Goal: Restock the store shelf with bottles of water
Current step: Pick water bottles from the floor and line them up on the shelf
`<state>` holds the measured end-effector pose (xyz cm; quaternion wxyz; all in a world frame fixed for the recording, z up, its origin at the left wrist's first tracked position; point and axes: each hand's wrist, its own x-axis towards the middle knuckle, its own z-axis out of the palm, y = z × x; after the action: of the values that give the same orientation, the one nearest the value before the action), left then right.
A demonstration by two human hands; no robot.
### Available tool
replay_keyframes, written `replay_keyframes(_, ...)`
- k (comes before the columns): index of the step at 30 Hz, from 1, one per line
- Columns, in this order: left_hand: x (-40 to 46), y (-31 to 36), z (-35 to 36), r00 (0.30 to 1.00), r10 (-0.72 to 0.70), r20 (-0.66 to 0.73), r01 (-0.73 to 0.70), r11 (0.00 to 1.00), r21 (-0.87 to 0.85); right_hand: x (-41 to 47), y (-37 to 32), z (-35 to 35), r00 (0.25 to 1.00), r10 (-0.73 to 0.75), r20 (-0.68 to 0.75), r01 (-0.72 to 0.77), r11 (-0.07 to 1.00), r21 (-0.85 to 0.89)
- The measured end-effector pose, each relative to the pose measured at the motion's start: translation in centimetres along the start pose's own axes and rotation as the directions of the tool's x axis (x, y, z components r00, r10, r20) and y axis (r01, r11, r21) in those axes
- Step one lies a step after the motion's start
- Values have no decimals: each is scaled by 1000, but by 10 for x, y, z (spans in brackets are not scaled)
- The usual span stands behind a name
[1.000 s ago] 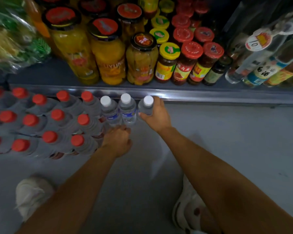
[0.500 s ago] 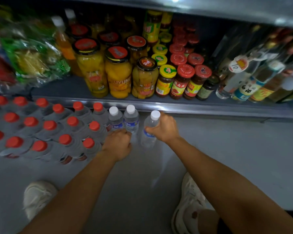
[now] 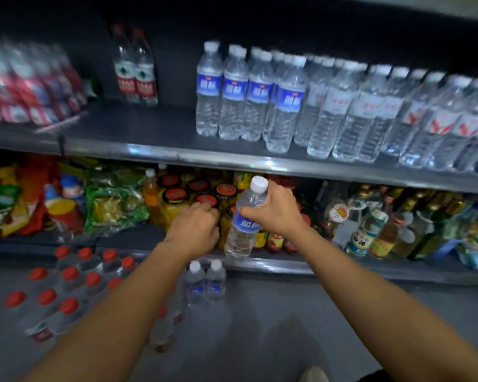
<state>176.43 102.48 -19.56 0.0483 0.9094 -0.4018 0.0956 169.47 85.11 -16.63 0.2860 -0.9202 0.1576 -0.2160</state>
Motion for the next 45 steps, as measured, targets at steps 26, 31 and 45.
replay_keyframes(26, 137, -51, -66, 987, 9, -157, -2, 999, 44, 225, -82, -92, 971, -60, -230, 26, 989, -146)
replay_keyframes(31, 142, -55, -59, 989, 15, -145, -8, 999, 50, 236, -80, -93, 982, -44, -185, 13, 986, -168)
replay_keyframes(45, 147, -54, -63, 988, 17, -155, -14, 1000, 18, 238, -94, -97, 983, -18, -181, -40, 948, -314)
